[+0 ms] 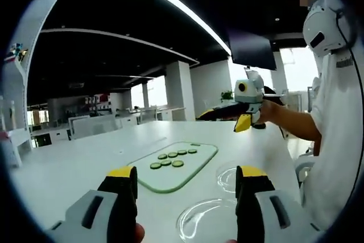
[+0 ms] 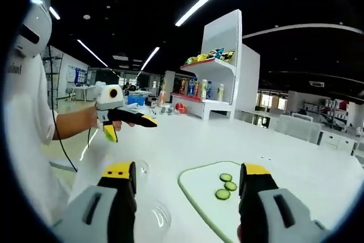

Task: Open the petri dish lid, add cucumber slices into the petri dish, and close the lid

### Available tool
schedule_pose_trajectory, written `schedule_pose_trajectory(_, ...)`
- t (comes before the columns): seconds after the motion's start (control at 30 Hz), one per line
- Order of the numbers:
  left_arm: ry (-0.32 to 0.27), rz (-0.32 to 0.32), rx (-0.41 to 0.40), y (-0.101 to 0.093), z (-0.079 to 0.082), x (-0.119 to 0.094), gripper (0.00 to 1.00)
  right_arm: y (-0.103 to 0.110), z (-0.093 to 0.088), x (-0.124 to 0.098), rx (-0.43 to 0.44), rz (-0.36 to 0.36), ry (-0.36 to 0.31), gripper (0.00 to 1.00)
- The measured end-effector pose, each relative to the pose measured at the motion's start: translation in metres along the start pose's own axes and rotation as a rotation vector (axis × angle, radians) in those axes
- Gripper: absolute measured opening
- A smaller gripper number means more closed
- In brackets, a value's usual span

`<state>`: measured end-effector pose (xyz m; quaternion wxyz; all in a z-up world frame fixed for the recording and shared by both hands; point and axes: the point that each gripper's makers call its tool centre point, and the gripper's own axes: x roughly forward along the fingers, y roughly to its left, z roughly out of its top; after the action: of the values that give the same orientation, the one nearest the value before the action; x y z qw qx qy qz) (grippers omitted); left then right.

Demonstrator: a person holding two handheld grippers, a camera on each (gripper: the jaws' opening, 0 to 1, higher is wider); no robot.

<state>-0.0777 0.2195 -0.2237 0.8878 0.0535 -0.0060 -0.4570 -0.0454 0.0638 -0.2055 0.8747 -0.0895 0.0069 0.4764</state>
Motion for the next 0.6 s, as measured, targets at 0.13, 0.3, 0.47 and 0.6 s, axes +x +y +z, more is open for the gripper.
schedule_pose_trajectory(0.13,-0.007,0.037,-0.004,0.006,0.004,-0.003,0.70,-0.012,0.010,-0.019,0.008,-0.061,-0.032,0.73)
schedule_pose_trajectory(0.3,-0.030,0.072,-0.008,0.012,0.013,-0.007,0.74,-0.029,0.015,-0.045,0.018,-0.142,-0.054,0.73)
schedule_pose_trajectory(0.47,-0.045,0.117,-0.001,0.022,0.020,-0.014,0.73,-0.043,0.016,-0.067,0.021,-0.212,-0.066,0.73)
schedule_pose_trajectory(0.6,-0.074,0.166,-0.013,0.031,0.027,-0.022,0.73,-0.052,0.016,-0.086,0.029,-0.265,-0.073,0.73)
